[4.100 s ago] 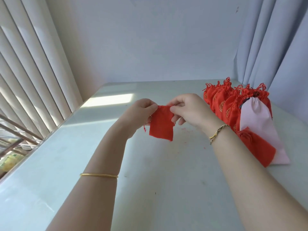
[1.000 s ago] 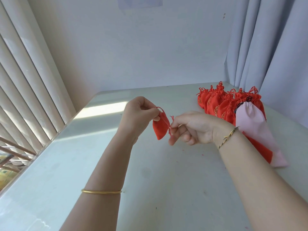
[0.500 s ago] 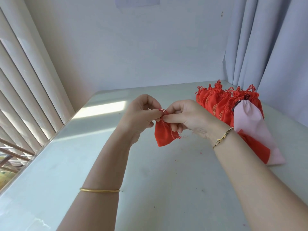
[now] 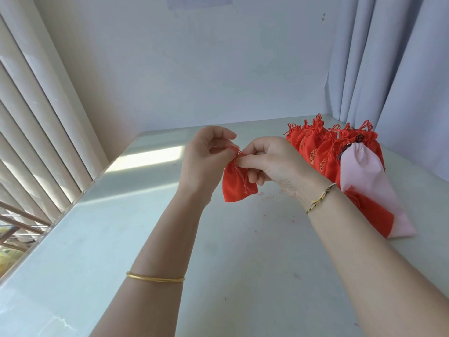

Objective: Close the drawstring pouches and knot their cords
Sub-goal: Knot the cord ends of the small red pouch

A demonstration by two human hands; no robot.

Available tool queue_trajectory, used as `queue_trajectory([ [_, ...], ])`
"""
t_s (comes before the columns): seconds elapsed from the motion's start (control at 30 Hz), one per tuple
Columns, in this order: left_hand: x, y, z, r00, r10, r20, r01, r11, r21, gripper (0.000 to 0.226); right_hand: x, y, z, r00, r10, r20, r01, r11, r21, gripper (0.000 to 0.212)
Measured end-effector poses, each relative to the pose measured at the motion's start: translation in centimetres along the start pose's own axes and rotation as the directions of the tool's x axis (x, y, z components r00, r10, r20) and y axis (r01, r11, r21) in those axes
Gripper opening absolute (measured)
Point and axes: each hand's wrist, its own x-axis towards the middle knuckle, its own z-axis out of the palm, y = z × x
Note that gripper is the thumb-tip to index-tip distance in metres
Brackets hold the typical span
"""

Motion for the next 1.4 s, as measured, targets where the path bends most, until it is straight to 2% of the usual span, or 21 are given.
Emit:
queue_trajectory([
  [0.17, 0.2, -0.1, -0.2, 0.994, -0.047, 0.097, 0.053, 0.996, -0.065, 0.024, 0.1, -0.1, -0.2, 1.000, -0.014, -0.017, 0.014, 1.000, 0.005, 0.016],
  [0.27, 0.3, -0.4, -0.7, 0.996, -0.046, 0.074, 0.048, 0.998, -0.029, 0.024, 0.1, -0.2, -0.4, 1.000, -0.011, -0.005, 0.011, 1.000, 0.021, 0.020],
  [0.37, 0.4, -0.3, -0.7, 0.999, 0.042, 0.019, -0.044, 0.986, 0.163, 0.027, 0.0, -0.3, -0.3, 1.000, -0.012, 0.028, 0.011, 1.000, 0.024, 0.018],
  [0.43, 0.2, -0.2, -0.3, 0.991, 0.137, 0.004, -0.130, 0.930, 0.345, 0.025, -0.1, -0.4, -0.2, 0.999, -0.015, 0.044, 0.014, 0.999, 0.036, 0.017],
  [0.5, 0.0, -0.1, 0.1, 0.977, 0.214, -0.016, -0.188, 0.888, 0.420, 0.022, -0.1, -0.5, -0.1, 0.998, 0.012, 0.054, -0.017, 0.995, 0.099, 0.017],
  [0.63, -0.1, -0.4, 0.4, 0.952, 0.302, -0.044, -0.263, 0.885, 0.384, 0.022, -0.1, -0.7, -0.3, 0.988, 0.132, 0.080, -0.151, 0.935, 0.322, 0.022],
  [0.83, -0.2, -0.5, 0.4, 0.928, 0.371, -0.021, -0.336, 0.861, 0.383, 0.023, -0.2, -0.2, -0.3, 0.993, 0.034, 0.110, -0.057, 0.976, 0.208, 0.014],
  [0.93, -0.1, -0.4, 0.3, 0.928, 0.372, -0.015, -0.341, 0.867, 0.364, 0.022, 0.0, 0.1, -0.3, 1.000, -0.021, 0.010, 0.019, 0.990, 0.142, 0.008],
  [1.0, -0.1, -0.3, 0.2, 0.935, 0.354, -0.019, -0.326, 0.881, 0.341, 0.022, 0.1, 0.1, -0.1, 0.997, -0.047, -0.056, 0.055, 0.986, 0.159, 0.010],
  [1.1, 0.1, -0.3, -0.1, 0.951, 0.310, -0.010, -0.294, 0.911, 0.288, 0.027, 0.1, -0.1, -0.2, 0.996, -0.034, -0.085, 0.047, 0.987, 0.154, 0.013],
  [1.17, 0.1, -0.4, -0.2, 0.962, 0.274, 0.009, -0.267, 0.929, 0.257, 0.029, 0.2, -0.1, -0.3, 0.997, 0.018, -0.070, -0.008, 0.988, 0.154, 0.016],
  [1.27, 0.0, -0.5, 0.0, 0.973, 0.227, 0.026, -0.228, 0.950, 0.215, 0.029, 0.4, 0.1, -0.2, 0.986, 0.158, 0.050, -0.166, 0.929, 0.331, 0.025],
  [1.33, 0.0, -0.5, -0.1, 0.977, 0.214, 0.020, -0.213, 0.953, 0.215, 0.030, 0.4, 0.3, -0.1, 0.970, 0.188, 0.153, -0.237, 0.867, 0.439, 0.025],
  [1.4, 0.0, -0.5, 0.0, 0.978, 0.206, 0.026, -0.207, 0.956, 0.209, 0.030, 0.5, 0.5, -0.2, 0.964, 0.184, 0.192, -0.254, 0.853, 0.457, 0.028],
])
